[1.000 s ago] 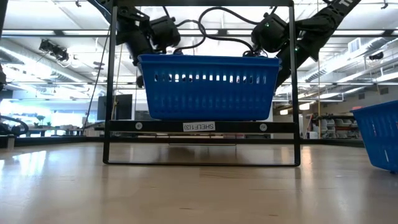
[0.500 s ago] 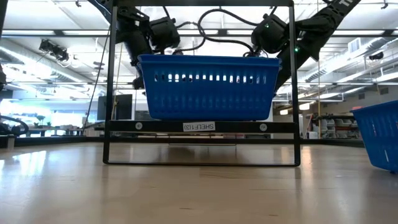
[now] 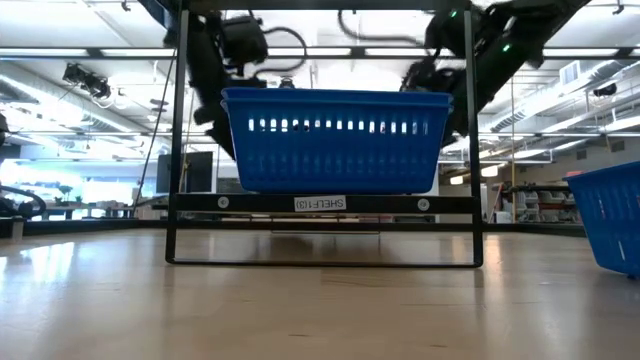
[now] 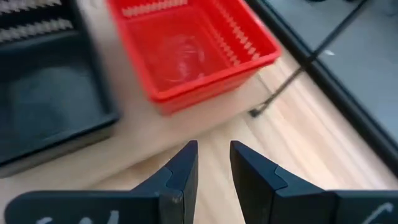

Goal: Stack baskets on shelf by color
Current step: Stack the black bin on top of the black bin on the shelf

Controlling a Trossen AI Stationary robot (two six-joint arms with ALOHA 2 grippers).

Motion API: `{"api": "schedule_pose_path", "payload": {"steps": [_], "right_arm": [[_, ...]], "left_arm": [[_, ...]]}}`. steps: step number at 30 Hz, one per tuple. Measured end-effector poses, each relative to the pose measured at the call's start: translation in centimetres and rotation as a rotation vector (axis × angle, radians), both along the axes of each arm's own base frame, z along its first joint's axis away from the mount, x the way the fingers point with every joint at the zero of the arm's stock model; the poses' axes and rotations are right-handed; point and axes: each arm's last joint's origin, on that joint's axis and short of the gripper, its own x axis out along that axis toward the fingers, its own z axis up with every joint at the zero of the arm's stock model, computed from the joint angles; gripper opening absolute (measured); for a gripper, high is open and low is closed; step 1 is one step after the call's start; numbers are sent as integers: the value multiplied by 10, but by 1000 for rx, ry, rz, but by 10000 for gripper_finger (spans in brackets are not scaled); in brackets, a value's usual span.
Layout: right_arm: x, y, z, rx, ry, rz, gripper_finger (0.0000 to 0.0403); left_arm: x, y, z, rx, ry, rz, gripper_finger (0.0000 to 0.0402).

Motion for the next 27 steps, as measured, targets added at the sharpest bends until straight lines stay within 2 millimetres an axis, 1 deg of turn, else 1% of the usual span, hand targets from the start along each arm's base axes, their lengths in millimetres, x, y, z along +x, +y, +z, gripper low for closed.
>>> {"api": "schedule_pose_path", "payload": {"steps": [3, 5, 10, 13, 18, 23, 25, 27], "right_arm": [[-8, 12, 9, 37, -9, 51, 100], [-12, 22, 13, 53, -5, 81, 100], [-21, 52, 18, 102, 7, 158, 100], [-25, 72, 23, 143, 64, 210, 100], [-25, 101, 43, 230, 161, 204, 100], [-19, 128, 63, 304, 333, 177, 100], [-16, 139, 65, 359, 424, 158, 100], [-14, 151, 62, 409, 538, 134, 100]], "left_arm": [[-11, 2, 13, -26, -92, 37, 117], [-18, 1, 20, -36, -197, 38, 117], [-40, -11, 15, -32, -437, 19, 117], [-50, -20, 9, -28, -574, 5, 117], [-57, -37, 7, 5, -783, -52, 117], [-57, -48, 16, 32, -884, -114, 117], [-56, -50, 20, 45, -916, -130, 117], [-56, -49, 25, 77, -954, -144, 117]]}}
